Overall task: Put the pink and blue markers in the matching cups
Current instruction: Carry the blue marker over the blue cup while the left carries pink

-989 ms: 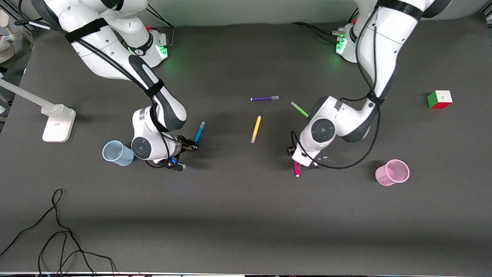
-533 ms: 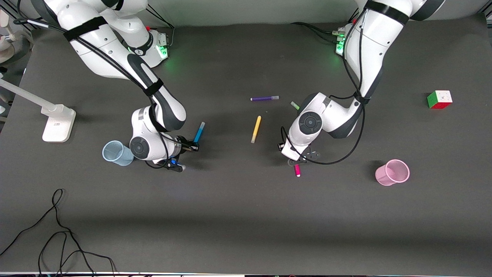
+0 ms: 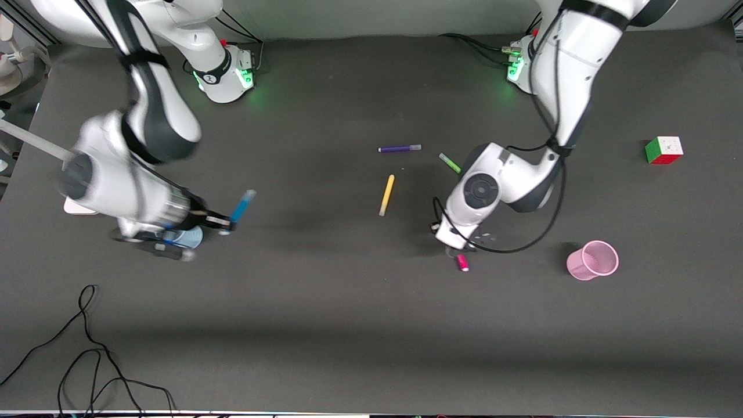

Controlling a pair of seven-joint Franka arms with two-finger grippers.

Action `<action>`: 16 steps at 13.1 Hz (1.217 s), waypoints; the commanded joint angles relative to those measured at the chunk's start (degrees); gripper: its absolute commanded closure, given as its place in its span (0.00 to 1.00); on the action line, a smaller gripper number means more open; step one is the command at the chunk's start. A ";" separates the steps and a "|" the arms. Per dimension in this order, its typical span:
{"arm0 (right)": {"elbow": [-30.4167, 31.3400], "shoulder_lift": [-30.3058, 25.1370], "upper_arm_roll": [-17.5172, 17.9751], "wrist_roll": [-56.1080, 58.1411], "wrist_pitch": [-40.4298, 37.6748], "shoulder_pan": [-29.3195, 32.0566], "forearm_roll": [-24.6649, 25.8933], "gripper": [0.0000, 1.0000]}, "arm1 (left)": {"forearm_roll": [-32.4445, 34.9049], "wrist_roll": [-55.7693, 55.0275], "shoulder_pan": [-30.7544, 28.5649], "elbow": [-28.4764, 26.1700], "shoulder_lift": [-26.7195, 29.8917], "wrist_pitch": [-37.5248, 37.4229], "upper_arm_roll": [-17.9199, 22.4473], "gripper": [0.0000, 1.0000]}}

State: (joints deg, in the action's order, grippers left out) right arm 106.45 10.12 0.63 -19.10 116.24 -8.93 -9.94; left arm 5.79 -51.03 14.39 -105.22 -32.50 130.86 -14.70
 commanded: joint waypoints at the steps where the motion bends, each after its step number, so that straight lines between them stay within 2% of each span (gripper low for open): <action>1: 2.01 -5.45 -3.60 7.57 1.17 -0.30 6.05 1.00 | -0.43 3.03 -5.76 8.76 7.44 -21.88 -0.33 1.00; 3: 3.23 -8.09 -6.24 14.66 4.85 -0.30 8.27 1.00 | -4.53 6.45 -11.46 19.13 7.36 -35.79 -0.33 1.00; 5: 5.95 -9.50 -10.11 22.93 9.24 -0.39 8.27 1.00 | -14.35 11.11 -20.67 23.65 7.36 -43.20 -0.33 1.00; 6: 9.36 -10.47 -10.99 25.93 13.53 -0.39 8.27 1.00 | -19.11 11.22 -24.98 23.49 7.36 -44.71 -0.33 1.00; 9: 21.05 -11.62 -12.41 28.94 29.17 -0.39 8.27 1.00 | -26.43 11.39 -32.21 20.16 5.87 -44.64 -0.24 1.00; 12: 23.98 -10.04 -12.41 29.03 33.24 -0.39 8.10 1.00 | -34.51 12.26 -37.49 19.70 0.79 -44.55 -0.24 1.00; 16: 26.71 -8.11 -13.63 30.78 37.82 -0.39 8.27 1.00 | -35.59 17.80 -40.40 21.02 -4.23 -44.29 -0.24 1.00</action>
State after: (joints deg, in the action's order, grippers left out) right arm 131.80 1.61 -11.64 9.50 151.07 -9.06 -2.87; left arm -28.78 -34.83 -24.48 -85.34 -35.37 86.53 -14.11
